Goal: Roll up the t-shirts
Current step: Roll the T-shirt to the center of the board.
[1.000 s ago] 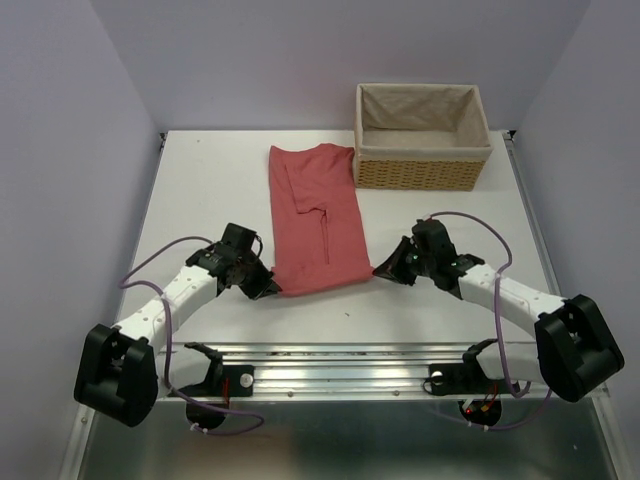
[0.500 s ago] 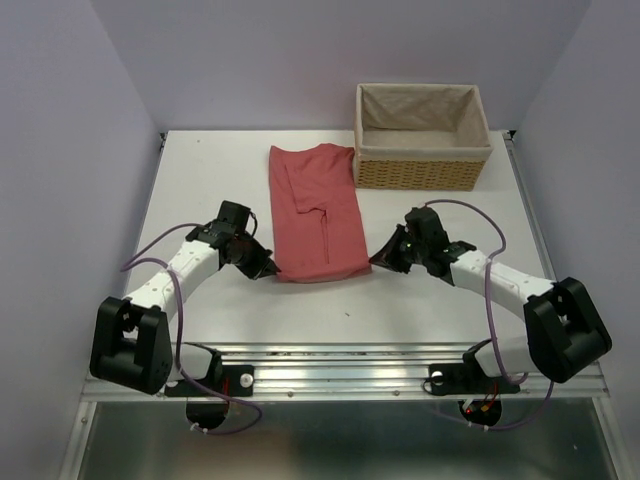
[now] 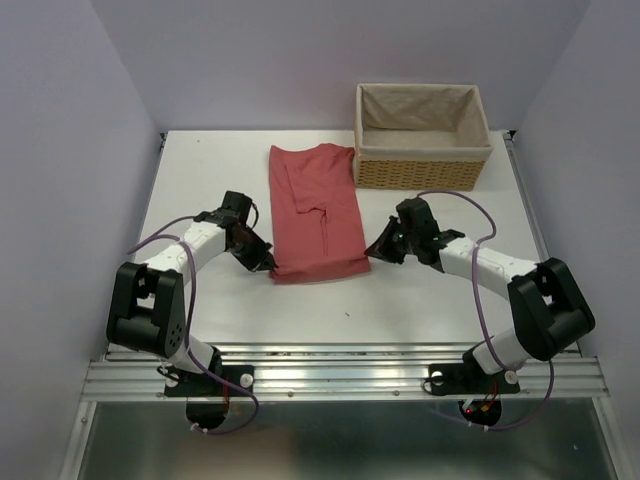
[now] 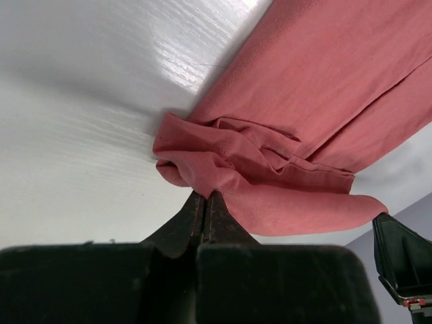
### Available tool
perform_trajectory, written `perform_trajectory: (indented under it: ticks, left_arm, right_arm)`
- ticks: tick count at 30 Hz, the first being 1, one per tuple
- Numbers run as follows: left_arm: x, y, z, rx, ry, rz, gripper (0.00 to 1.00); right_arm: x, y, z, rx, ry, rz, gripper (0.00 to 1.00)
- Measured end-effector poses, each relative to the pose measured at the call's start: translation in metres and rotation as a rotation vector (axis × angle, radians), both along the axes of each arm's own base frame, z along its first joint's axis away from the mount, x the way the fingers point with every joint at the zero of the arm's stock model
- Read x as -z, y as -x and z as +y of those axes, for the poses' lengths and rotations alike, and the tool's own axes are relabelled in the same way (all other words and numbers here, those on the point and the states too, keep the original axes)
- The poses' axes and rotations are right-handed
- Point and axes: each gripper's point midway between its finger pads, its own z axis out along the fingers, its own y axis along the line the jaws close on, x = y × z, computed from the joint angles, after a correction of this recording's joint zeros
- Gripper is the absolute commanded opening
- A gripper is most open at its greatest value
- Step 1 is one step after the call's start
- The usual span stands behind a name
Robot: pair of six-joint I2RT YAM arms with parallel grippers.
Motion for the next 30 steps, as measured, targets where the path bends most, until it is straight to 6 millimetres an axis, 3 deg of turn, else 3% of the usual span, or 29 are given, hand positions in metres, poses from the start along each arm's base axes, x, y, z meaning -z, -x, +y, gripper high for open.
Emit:
perform_trajectory:
  ticks: [3,7,11,13,20,25,30]
  left_arm:
    - [0.003,-0.003,0.0,0.012,-0.004,0.001,0.0]
    - [0.005,-0.007,0.0,0.024,-0.002,-0.013,0.12]
    - [0.003,-0.015,-0.001,0.039,0.002,-0.053,0.46]
    - [0.002,-0.02,-0.001,0.045,0.004,-0.077,0.52]
    - [0.001,-0.032,0.004,0.056,-0.022,-0.135,0.53]
    - [-0.011,-0.038,0.016,0.049,-0.086,-0.207,0.53]
    - [-0.053,-0.046,0.032,0.034,-0.169,-0.381,0.48]
  right_arm:
    - [0.006,-0.003,0.0,0.002,0.014,0.008,0.01]
    - [0.01,-0.005,-0.001,0.006,0.026,0.011,0.01]
    - [0.015,-0.011,-0.001,0.014,0.043,0.014,0.02]
    - [0.019,-0.015,-0.001,0.018,0.054,0.013,0.06]
    - [0.026,-0.03,0.003,0.014,0.083,0.003,0.45]
    - [0.019,-0.039,0.005,0.008,0.091,-0.028,0.51]
    - [0.014,-0.043,0.007,0.001,0.086,-0.048,0.52]
